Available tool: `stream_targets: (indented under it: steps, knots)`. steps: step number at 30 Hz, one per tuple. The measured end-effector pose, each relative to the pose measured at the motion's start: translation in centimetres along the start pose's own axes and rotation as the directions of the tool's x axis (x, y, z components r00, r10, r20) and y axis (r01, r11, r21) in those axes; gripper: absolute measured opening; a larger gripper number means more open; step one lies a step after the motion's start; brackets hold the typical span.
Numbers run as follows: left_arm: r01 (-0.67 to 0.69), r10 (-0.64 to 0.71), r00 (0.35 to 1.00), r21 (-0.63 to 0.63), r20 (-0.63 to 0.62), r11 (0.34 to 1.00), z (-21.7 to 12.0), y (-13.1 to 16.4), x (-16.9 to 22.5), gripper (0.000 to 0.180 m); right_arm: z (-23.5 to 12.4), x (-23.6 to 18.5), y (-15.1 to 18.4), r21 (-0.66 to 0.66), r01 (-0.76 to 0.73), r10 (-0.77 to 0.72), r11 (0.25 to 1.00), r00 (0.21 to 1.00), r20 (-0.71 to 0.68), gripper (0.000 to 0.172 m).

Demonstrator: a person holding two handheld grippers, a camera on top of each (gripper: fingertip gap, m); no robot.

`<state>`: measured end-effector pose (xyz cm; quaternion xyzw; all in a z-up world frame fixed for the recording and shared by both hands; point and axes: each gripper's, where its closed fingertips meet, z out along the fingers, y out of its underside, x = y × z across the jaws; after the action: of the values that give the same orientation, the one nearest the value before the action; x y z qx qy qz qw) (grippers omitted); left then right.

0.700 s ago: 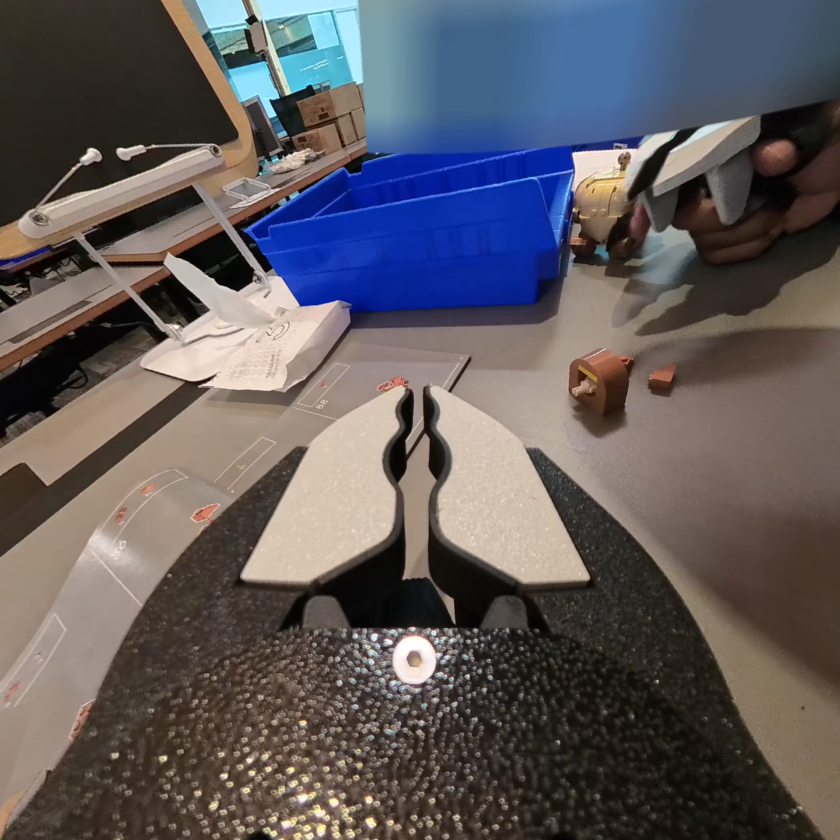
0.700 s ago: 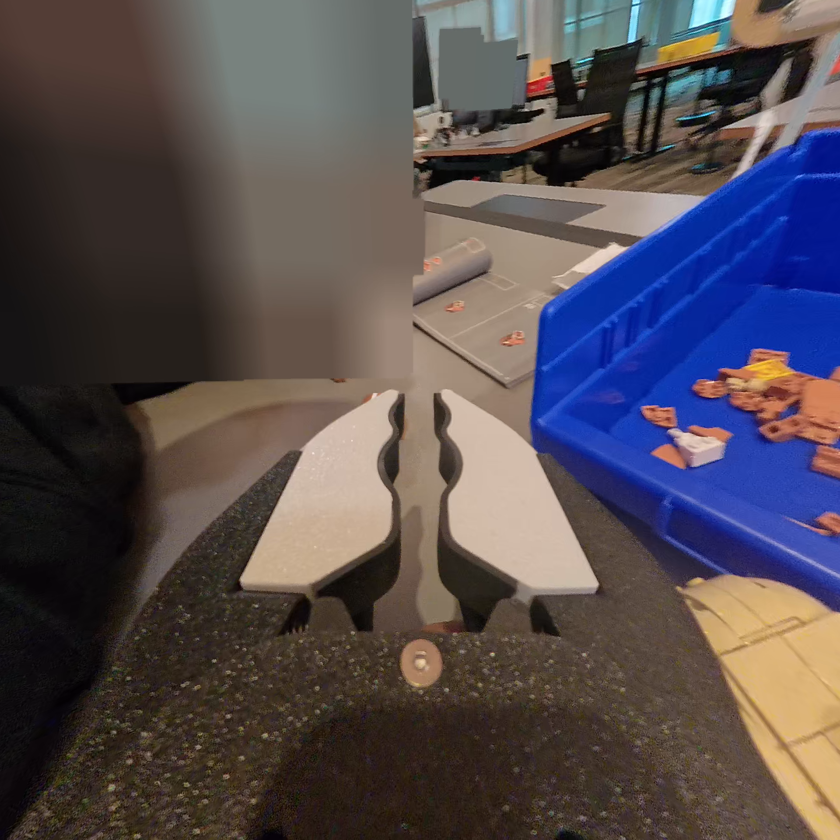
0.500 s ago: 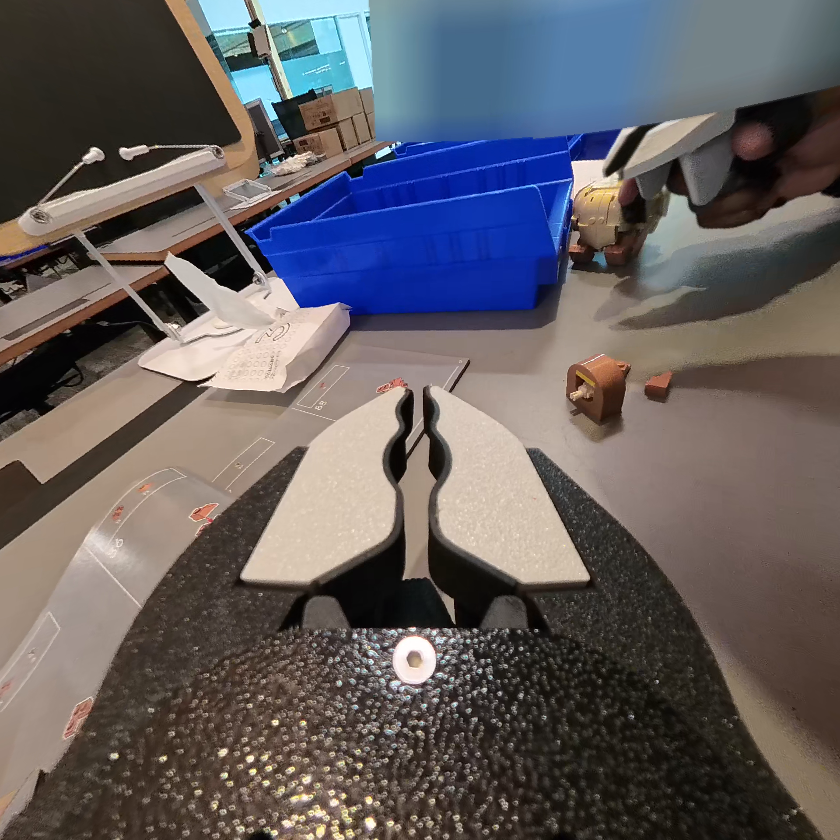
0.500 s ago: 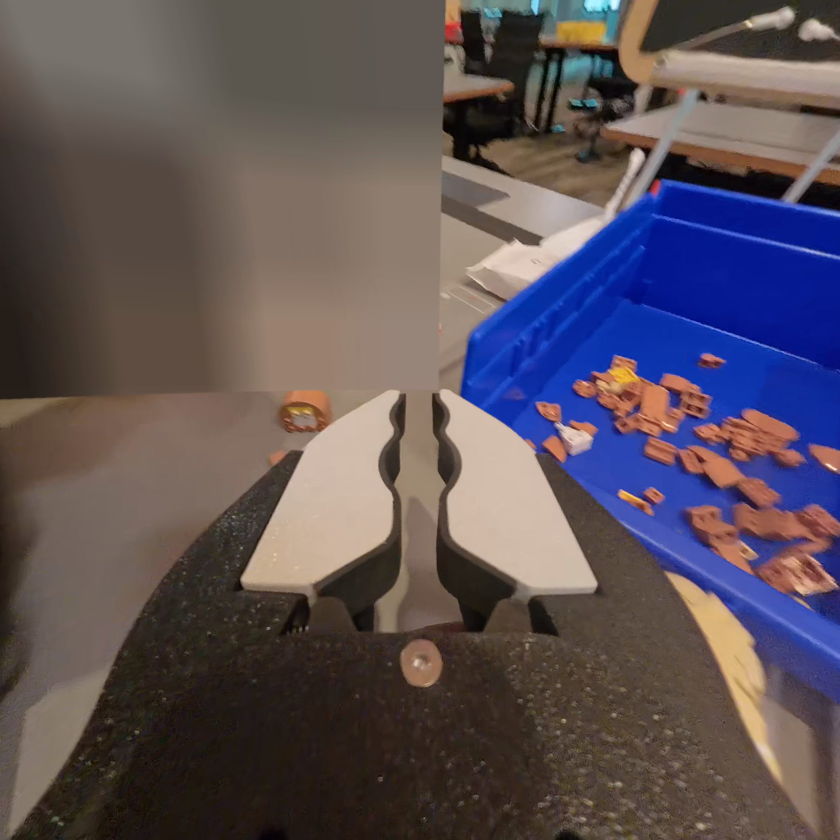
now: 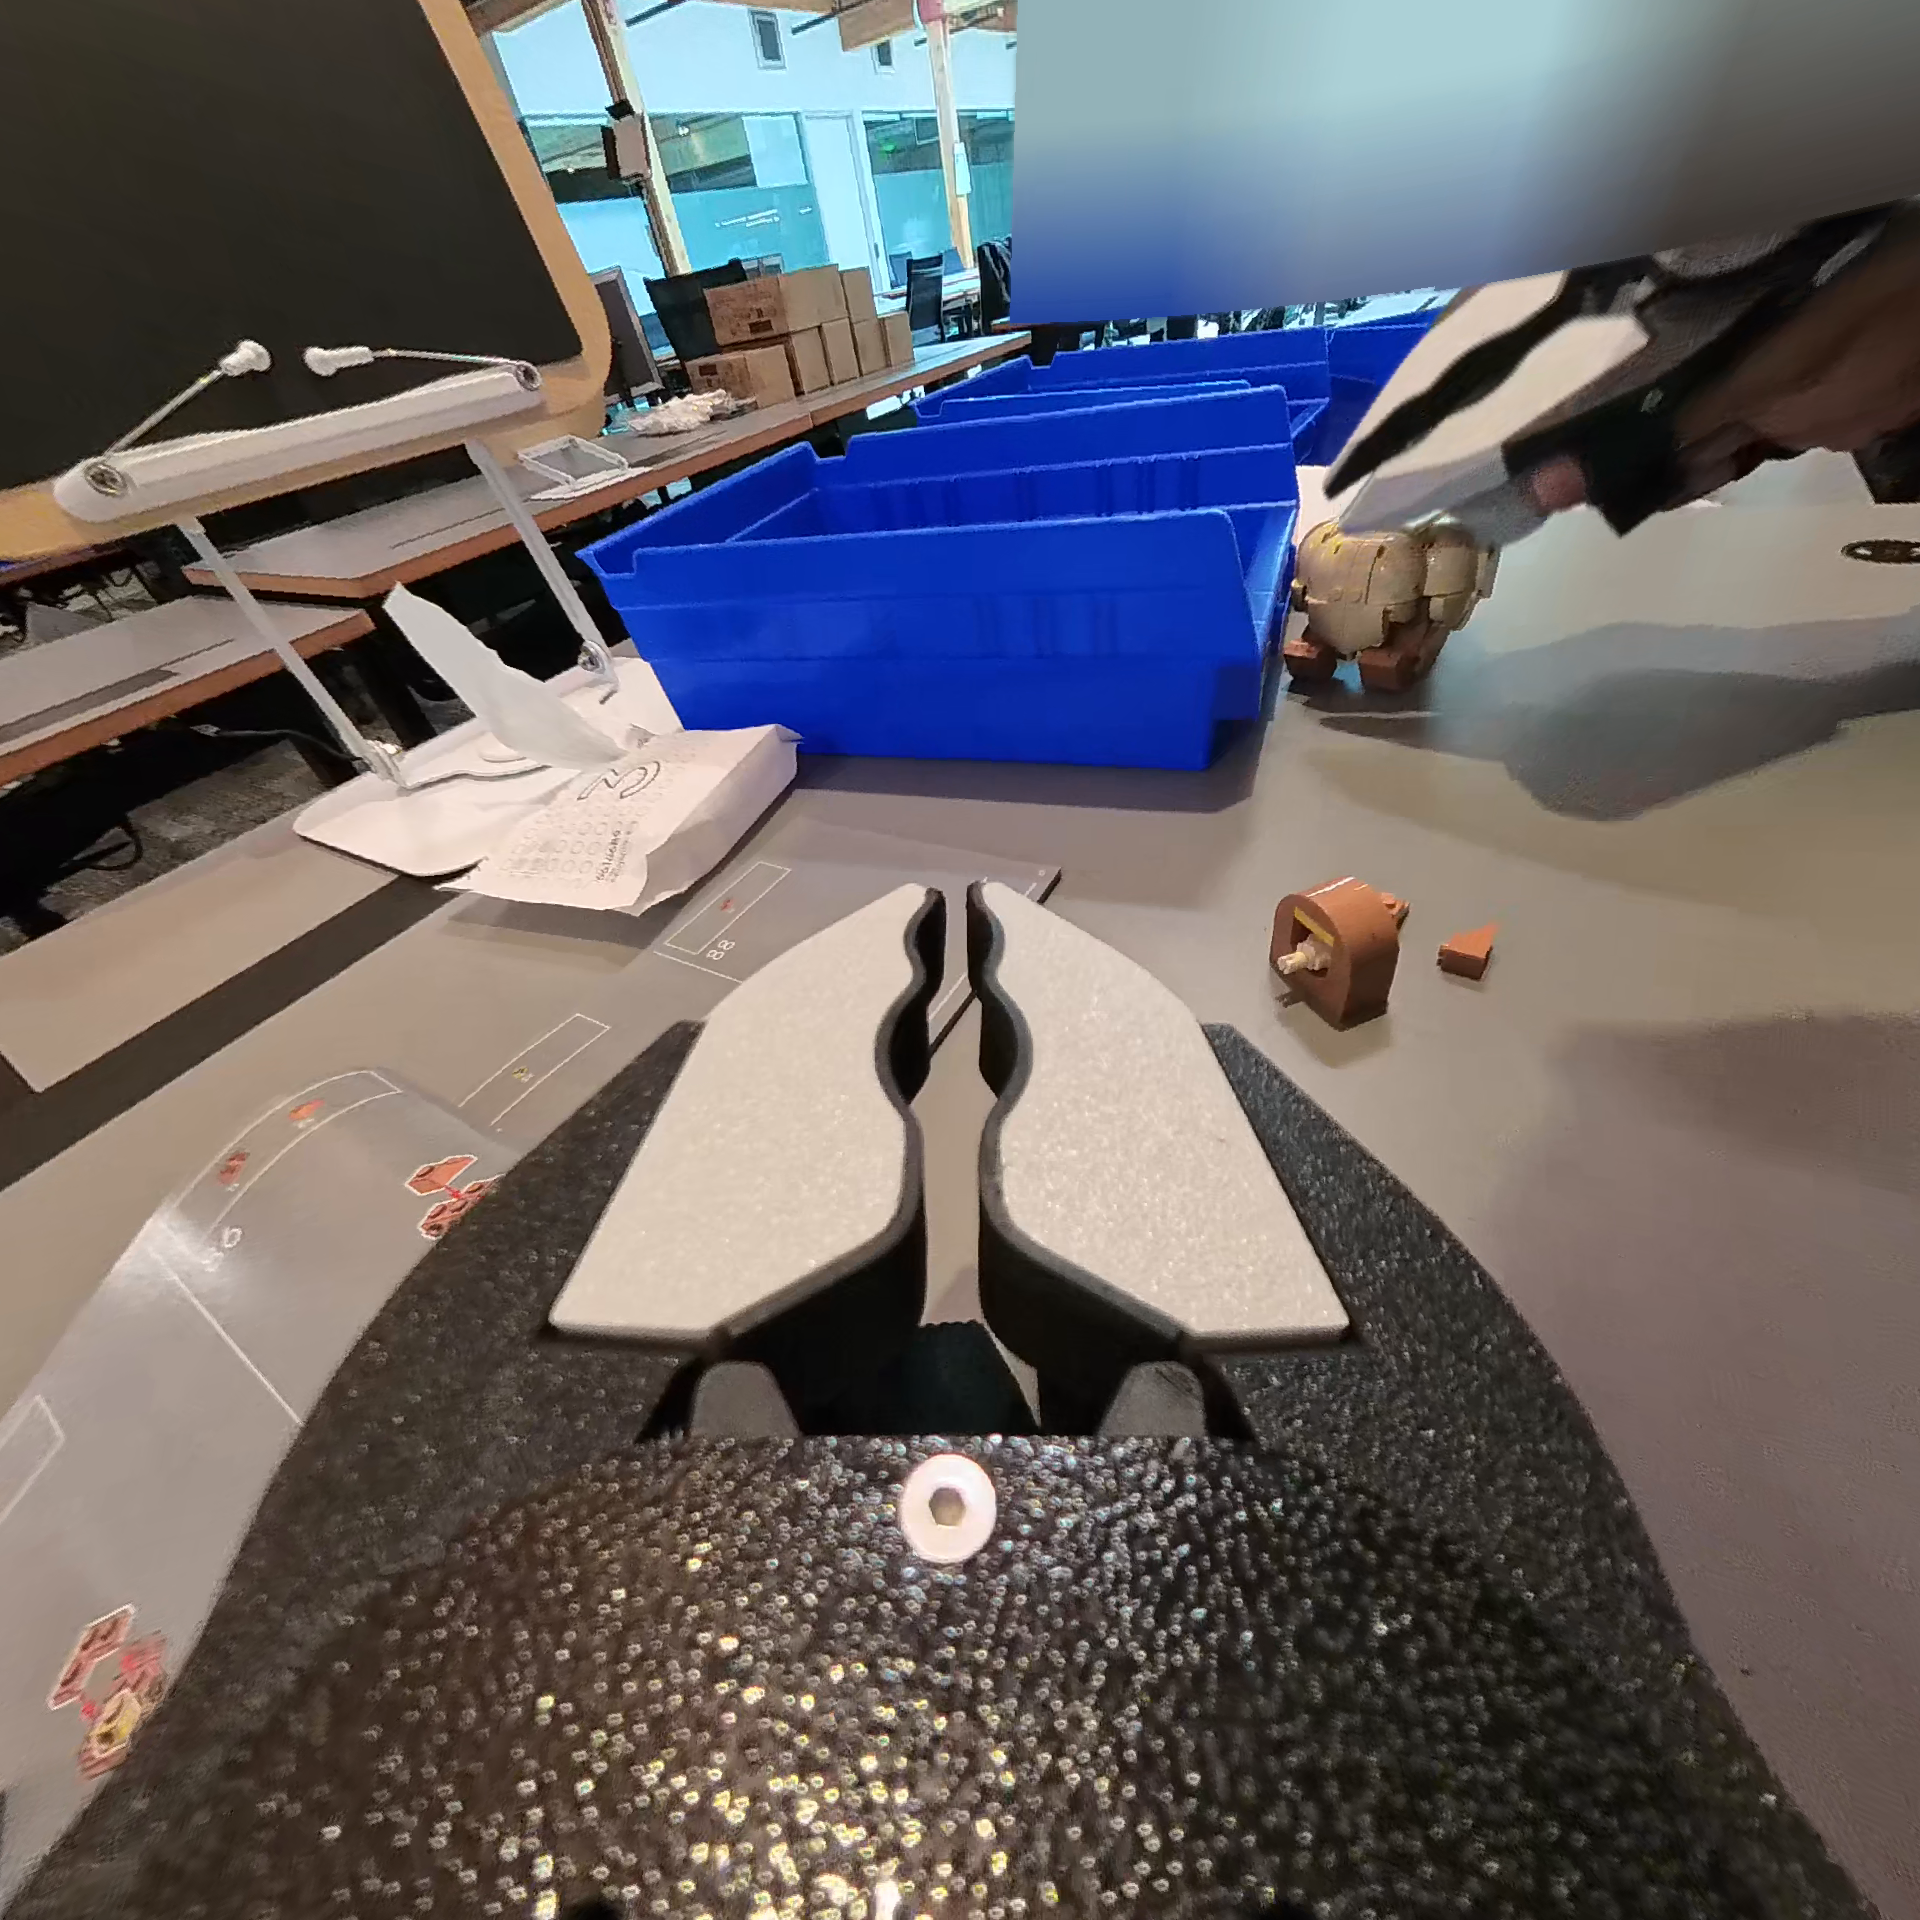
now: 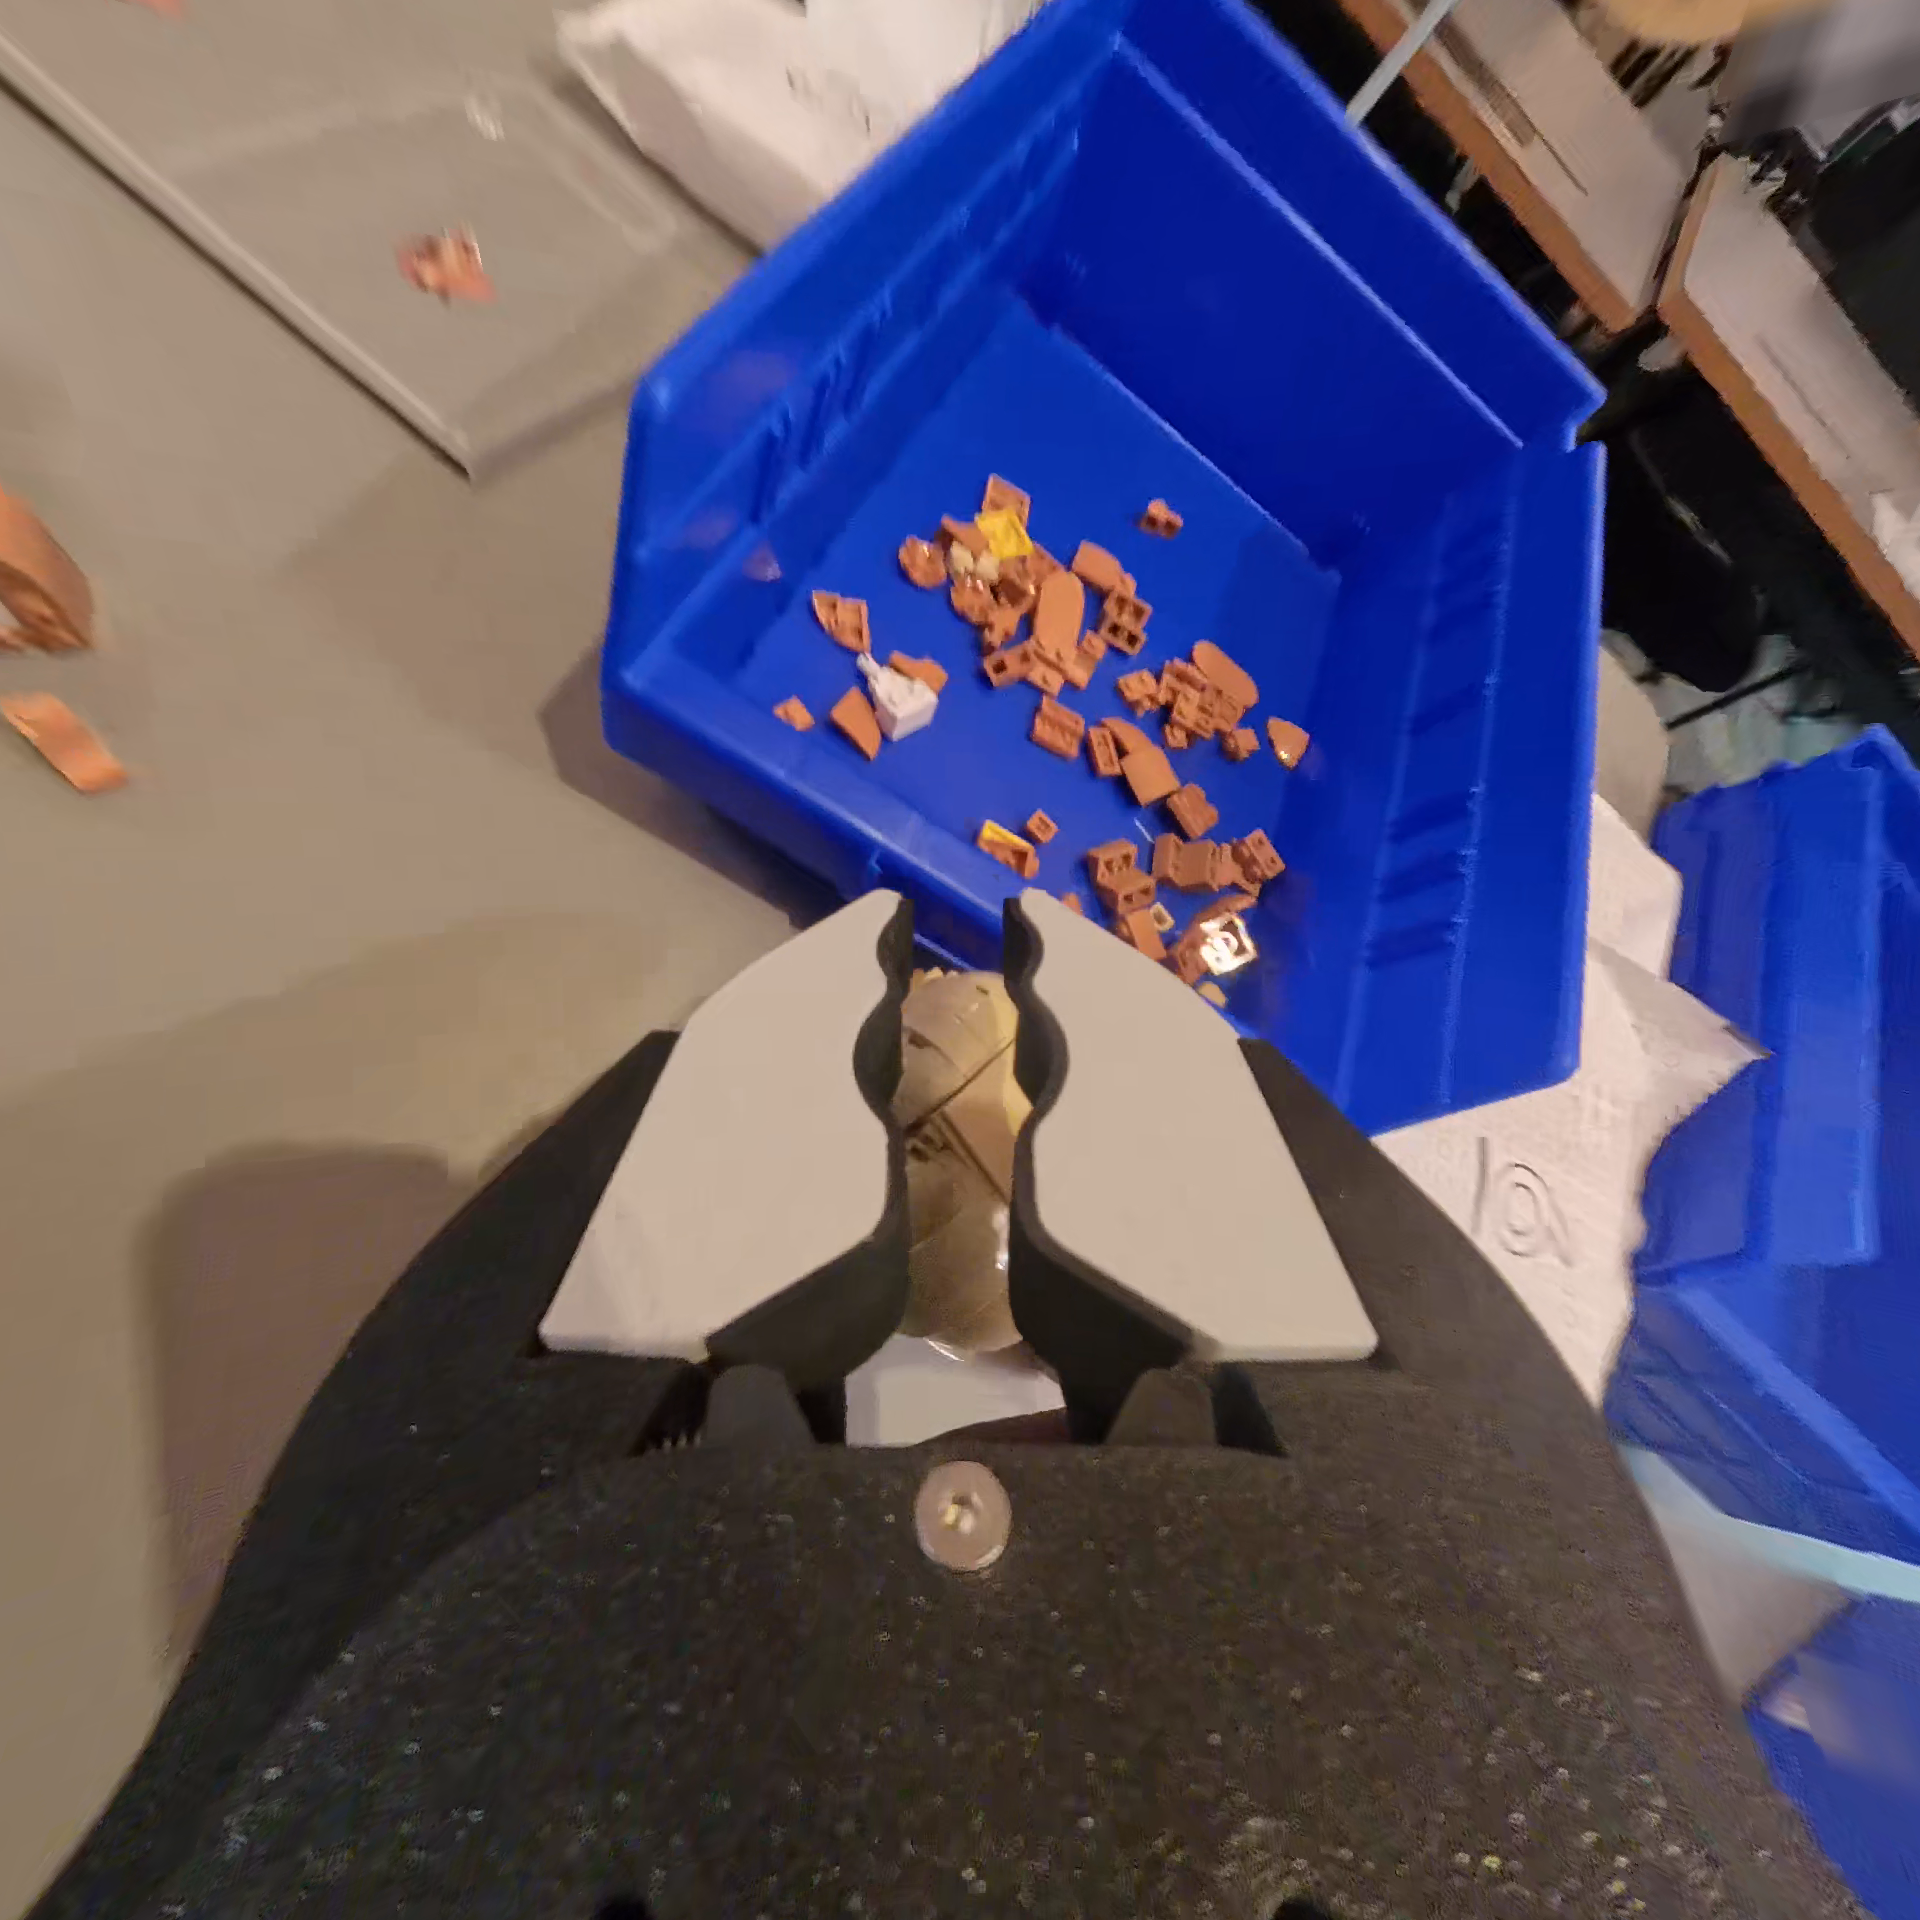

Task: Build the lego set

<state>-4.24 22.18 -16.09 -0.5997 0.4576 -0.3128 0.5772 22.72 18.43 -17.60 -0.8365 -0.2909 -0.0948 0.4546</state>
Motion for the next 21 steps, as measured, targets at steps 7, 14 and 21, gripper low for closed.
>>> stream_targets:
  steps: [7, 14, 21]
  knots:
    - [0.017, -0.017, 1.000, 0.017, 0.000, 1.000, -0.2, -0.3, 0.0, 0.003, 0.2, 1.1, 3.2, -0.174, 0.107, -0.122, 0.979, 0.989, -0.079, 0.018]
    - [0.059, -0.059, 0.998, 0.028, -0.007, 0.998, -0.2, -0.3, -0.1, 0.003, -2.7, 4.1, 6.8, -0.306, 0.083, -0.117, 0.948, 0.989, -0.092, 0.019]
    - [0.053, -0.053, 0.999, 0.026, -0.010, 0.998, -0.1, -0.3, 0.1, 0.003, -1.5, 3.2, 1.9, -0.198, 0.238, -0.235, 0.951, 0.971, 0.040, 0.021]
